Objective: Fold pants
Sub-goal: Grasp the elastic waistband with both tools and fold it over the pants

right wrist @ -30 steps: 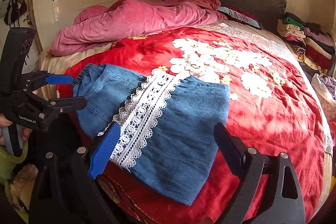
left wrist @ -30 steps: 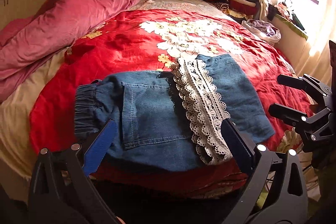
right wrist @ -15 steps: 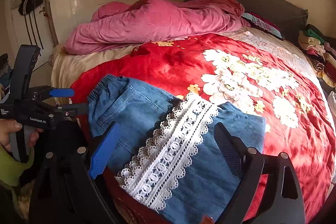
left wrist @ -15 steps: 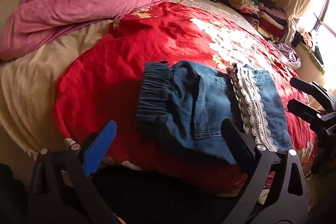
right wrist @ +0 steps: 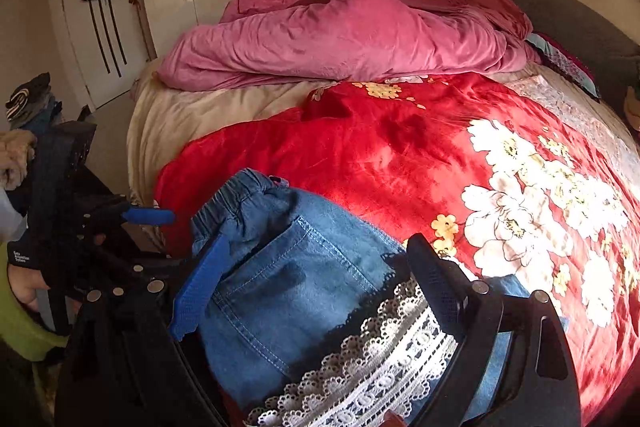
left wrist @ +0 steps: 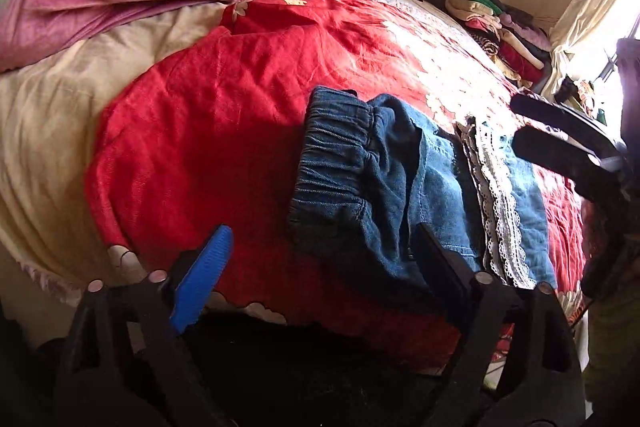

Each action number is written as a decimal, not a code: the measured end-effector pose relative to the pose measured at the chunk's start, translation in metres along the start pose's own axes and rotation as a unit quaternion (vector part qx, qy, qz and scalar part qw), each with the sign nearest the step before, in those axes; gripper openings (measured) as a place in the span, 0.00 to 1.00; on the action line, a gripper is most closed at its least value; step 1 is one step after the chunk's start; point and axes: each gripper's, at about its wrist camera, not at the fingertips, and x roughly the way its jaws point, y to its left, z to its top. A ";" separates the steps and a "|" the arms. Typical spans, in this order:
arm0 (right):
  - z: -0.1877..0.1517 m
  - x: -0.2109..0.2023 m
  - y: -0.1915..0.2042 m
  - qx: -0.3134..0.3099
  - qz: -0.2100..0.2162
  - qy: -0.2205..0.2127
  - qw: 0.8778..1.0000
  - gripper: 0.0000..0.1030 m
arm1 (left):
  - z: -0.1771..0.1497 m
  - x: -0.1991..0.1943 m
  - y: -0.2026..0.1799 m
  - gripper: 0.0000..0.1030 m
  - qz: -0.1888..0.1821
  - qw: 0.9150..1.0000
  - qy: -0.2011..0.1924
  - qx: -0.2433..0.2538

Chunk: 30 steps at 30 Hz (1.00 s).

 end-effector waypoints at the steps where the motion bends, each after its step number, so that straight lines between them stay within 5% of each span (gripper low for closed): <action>1: 0.003 0.005 0.001 -0.004 0.004 0.003 1.000 0.87 | 0.000 0.002 0.000 0.72 -0.004 1.000 0.002 -0.001; 8: 0.016 0.039 0.011 -0.035 0.033 0.038 0.998 0.87 | -0.006 0.022 -0.003 0.51 -0.036 0.999 0.033 0.001; 24: 0.033 0.112 0.041 -0.078 0.095 0.114 0.986 0.87 | -0.013 0.035 0.003 0.50 -0.061 0.997 0.038 -0.018; 28: 0.031 0.134 0.039 -0.064 0.124 0.138 0.981 0.78 | -0.014 0.035 0.006 0.50 -0.064 0.997 0.040 -0.020; 30: 0.028 0.141 0.035 -0.052 0.145 0.145 0.977 0.63 | -0.014 0.034 0.009 0.51 -0.069 0.997 0.041 -0.025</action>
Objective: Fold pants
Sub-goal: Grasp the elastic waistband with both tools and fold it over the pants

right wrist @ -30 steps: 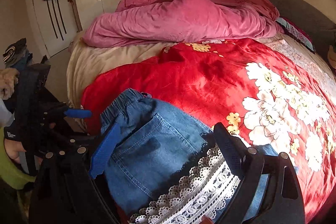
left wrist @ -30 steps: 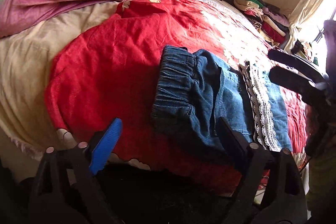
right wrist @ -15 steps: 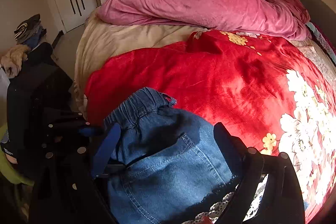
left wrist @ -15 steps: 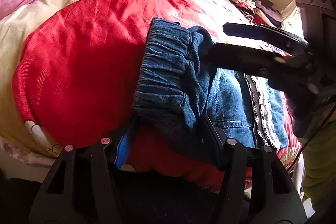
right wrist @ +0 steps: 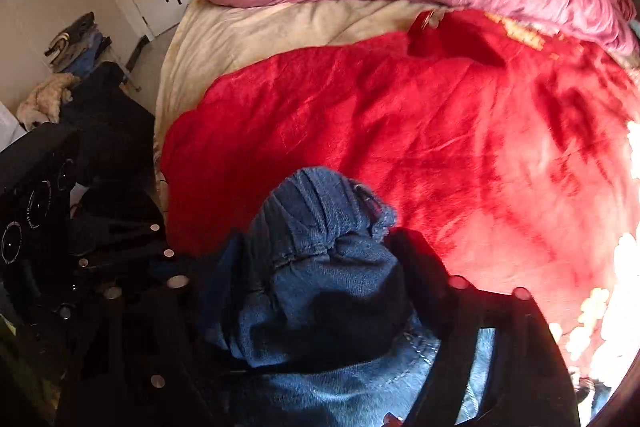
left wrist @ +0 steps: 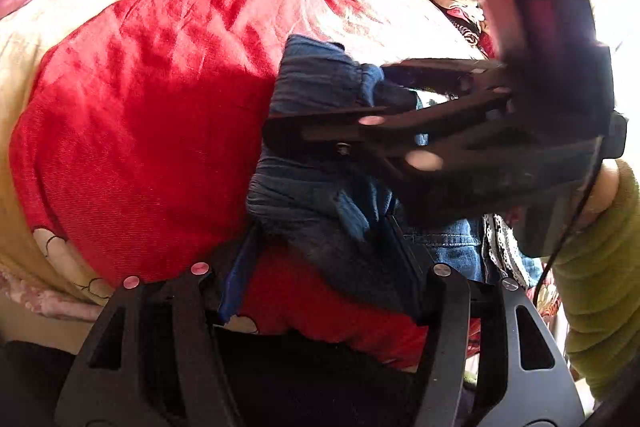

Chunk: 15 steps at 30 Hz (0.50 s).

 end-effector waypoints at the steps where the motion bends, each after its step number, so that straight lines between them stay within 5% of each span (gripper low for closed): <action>1: -0.002 -0.001 -0.001 0.001 0.003 -0.003 1.000 0.61 | 0.000 0.000 0.001 0.51 -0.003 1.000 0.000 -0.002; 6: -0.011 -0.024 -0.012 0.028 0.036 -0.034 0.998 0.42 | 0.000 -0.006 0.000 0.57 -0.013 1.000 -0.007 -0.008; 15: -0.038 -0.085 -0.019 0.051 0.092 -0.110 0.988 0.35 | -0.001 -0.021 -0.009 0.76 -0.025 0.999 -0.016 -0.017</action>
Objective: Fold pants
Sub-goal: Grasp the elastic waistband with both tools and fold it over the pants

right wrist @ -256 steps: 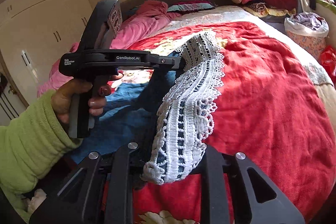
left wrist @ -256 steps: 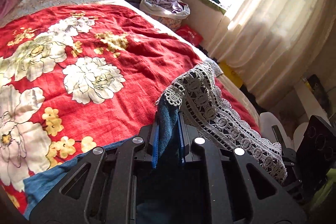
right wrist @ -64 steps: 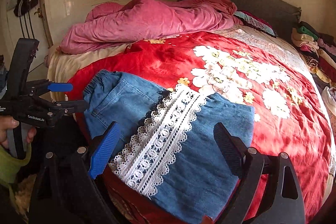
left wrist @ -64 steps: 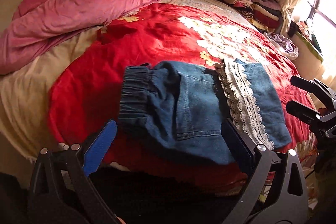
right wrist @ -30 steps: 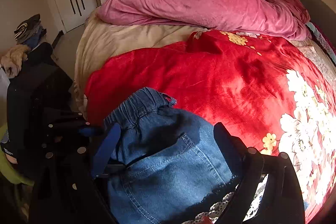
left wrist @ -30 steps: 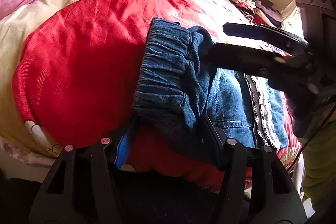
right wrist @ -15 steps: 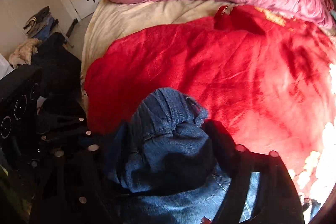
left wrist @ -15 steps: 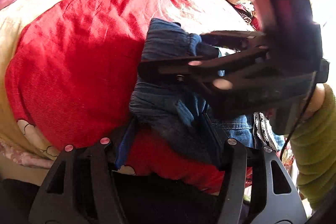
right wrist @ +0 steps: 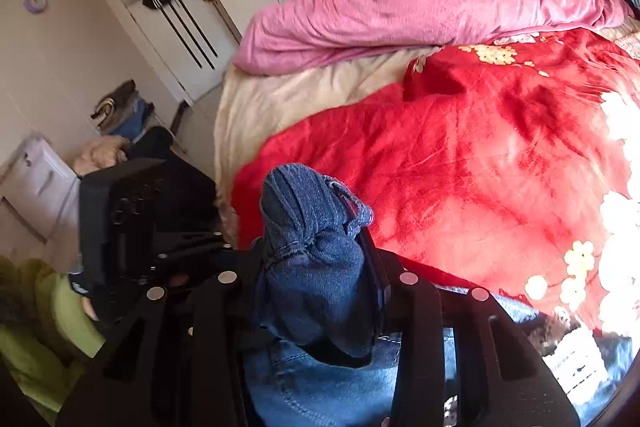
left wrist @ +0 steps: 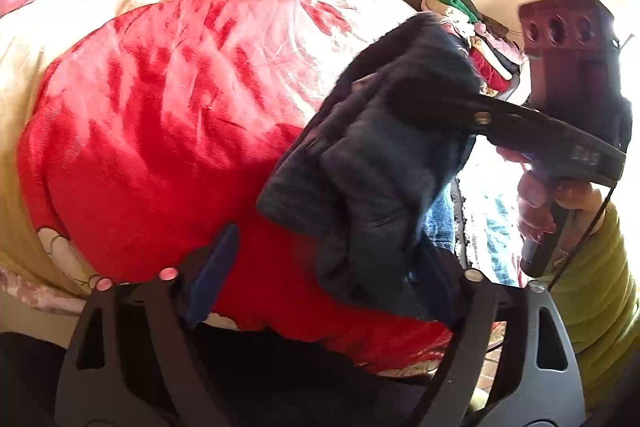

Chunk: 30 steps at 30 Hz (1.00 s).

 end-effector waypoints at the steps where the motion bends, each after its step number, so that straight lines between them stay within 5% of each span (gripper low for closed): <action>1: -0.001 -0.006 0.000 0.000 0.003 -0.006 1.000 0.35 | -0.001 0.001 -0.002 0.76 -0.004 1.000 0.003 -0.002; 7: -0.010 -0.043 0.003 -0.001 0.011 -0.036 0.999 0.35 | 0.004 0.010 -0.026 0.76 -0.076 0.997 0.023 -0.013; 11: -0.018 -0.062 -0.001 0.002 0.009 -0.055 0.998 0.35 | 0.007 0.009 -0.048 0.51 -0.086 0.996 0.025 0.002; 19: -0.031 -0.100 -0.017 0.017 0.003 -0.092 0.996 0.35 | 0.010 0.007 -0.091 0.51 -0.105 0.994 0.020 0.021; 24: -0.050 -0.133 -0.035 0.065 -0.010 -0.139 0.988 0.55 | 0.006 0.017 -0.121 0.51 -0.129 0.991 0.026 0.037; 30: -0.102 -0.175 -0.063 0.147 -0.072 -0.172 0.971 0.59 | -0.011 0.041 -0.159 0.51 -0.137 0.982 0.076 0.104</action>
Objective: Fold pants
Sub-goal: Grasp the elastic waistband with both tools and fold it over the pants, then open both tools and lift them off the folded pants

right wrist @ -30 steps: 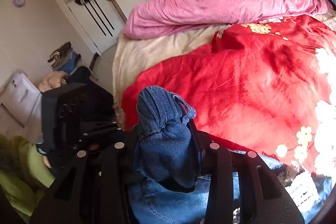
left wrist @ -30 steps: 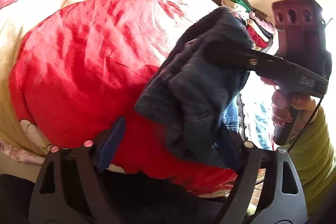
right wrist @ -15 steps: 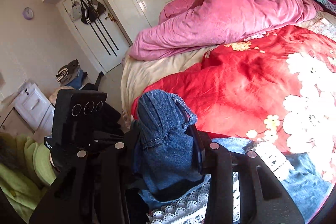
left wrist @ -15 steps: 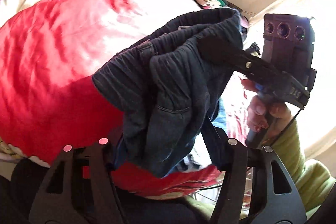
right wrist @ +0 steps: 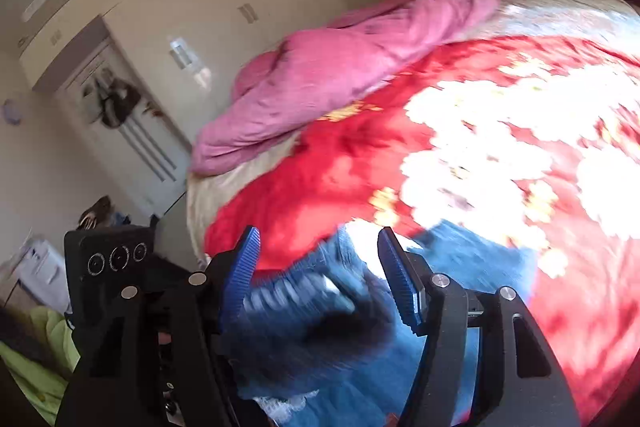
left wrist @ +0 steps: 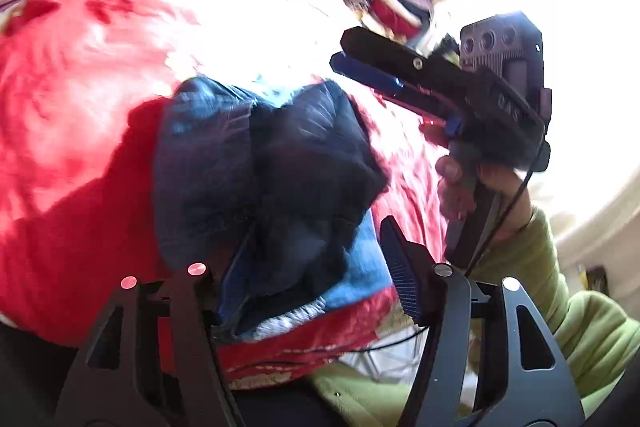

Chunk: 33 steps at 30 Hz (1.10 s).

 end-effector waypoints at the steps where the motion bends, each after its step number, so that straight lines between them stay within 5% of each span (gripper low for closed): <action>1: -0.006 -0.005 -0.004 0.007 -0.009 -0.001 1.000 0.59 | -0.002 0.007 -0.003 0.51 -0.002 1.000 0.013 0.006; 8: -0.037 0.004 -0.013 0.009 -0.060 0.040 0.997 0.59 | -0.013 0.032 -0.007 0.54 0.030 0.998 0.050 0.023; 12: -0.055 0.024 -0.022 -0.033 -0.163 0.091 0.982 0.57 | -0.015 0.033 -0.004 0.54 0.029 0.998 0.051 0.021; 16: -0.060 0.029 -0.025 -0.034 -0.169 0.099 0.980 0.57 | -0.012 0.033 -0.004 0.54 0.028 0.998 0.049 0.019; 33: -0.050 -0.037 0.015 -0.055 -0.194 -0.006 0.979 0.69 | -0.004 0.001 -0.013 0.71 0.078 0.996 -0.004 0.046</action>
